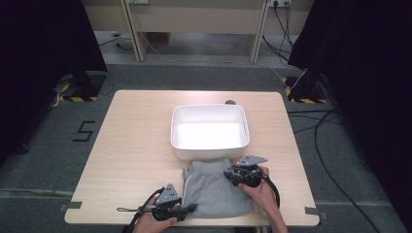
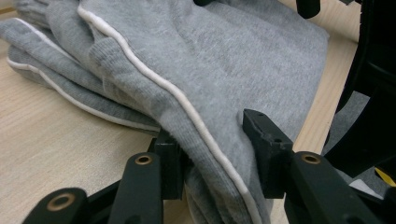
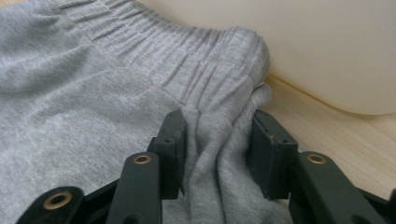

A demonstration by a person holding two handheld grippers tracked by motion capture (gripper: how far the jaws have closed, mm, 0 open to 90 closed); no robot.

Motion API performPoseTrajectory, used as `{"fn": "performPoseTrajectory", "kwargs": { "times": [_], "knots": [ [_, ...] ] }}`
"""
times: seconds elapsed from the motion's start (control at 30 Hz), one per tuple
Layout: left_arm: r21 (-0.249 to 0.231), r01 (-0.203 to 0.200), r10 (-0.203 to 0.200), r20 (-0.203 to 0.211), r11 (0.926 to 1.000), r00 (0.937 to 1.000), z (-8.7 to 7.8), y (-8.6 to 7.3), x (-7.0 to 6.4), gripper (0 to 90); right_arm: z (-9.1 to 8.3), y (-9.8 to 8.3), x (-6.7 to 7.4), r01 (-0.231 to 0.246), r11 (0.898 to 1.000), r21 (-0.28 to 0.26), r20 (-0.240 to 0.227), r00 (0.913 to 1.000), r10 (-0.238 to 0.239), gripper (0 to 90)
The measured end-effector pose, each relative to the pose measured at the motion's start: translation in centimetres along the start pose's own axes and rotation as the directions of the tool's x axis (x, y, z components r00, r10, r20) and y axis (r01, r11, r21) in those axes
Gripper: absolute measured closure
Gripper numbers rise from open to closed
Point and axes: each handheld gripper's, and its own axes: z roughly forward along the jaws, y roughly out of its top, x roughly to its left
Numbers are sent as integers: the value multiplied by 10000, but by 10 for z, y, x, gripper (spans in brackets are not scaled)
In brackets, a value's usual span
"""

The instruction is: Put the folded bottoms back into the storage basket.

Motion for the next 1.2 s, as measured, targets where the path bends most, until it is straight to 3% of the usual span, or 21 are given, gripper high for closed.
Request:
{"fn": "performPoseTrajectory", "kwargs": {
  "times": [0.13, 0.33, 0.47, 0.53, 0.63, 0.73, 0.9, 1.2],
  "knots": [
    [64, -31, 32, -83, 10000, 10000, 0, 0, -1, 585, 0, -1, -1, 1, 10000, -42, -88, 10000, -1, 605],
    [121, 66, -63, -301, 9999, 9995, 1, 1, -3, 503, 0, -2, -3, -579, 9982, -180, -330, 9978, 572, 564],
    [182, -25, 33, -431, 9998, 9991, 3, 2, -6, 459, 0, -2, -1, -342, 9993, -136, -198, 9992, 339, 573],
    [91, 46, -44, -308, 9999, 9995, 4, 1, -6, 486, 0, -1, 0, -89, 9999, -135, -42, 10000, 88, 584],
    [-23, 143, -143, -99, 9999, 9998, 5, 0, -6, 599, 1, -1, 2, -17, 9999, -117, 15, 10000, 17, 609],
    [-137, -82, 81, -45, 9999, 10000, 4, 0, -6, 657, 1, -2, 1, -28, 9998, -192, -90, 10000, 26, 638],
    [-203, -184, 184, -16, 9996, 9998, 3, 1, -7, 695, -2, -2, 2, 67, 9995, -306, -91, 9999, -70, 695],
    [-404, -430, 440, 238, 9983, 9987, -7, 8, -15, 703, -16, 4, 8, 233, 9944, -1026, -404, 9988, -276, 736]
  ]
}}
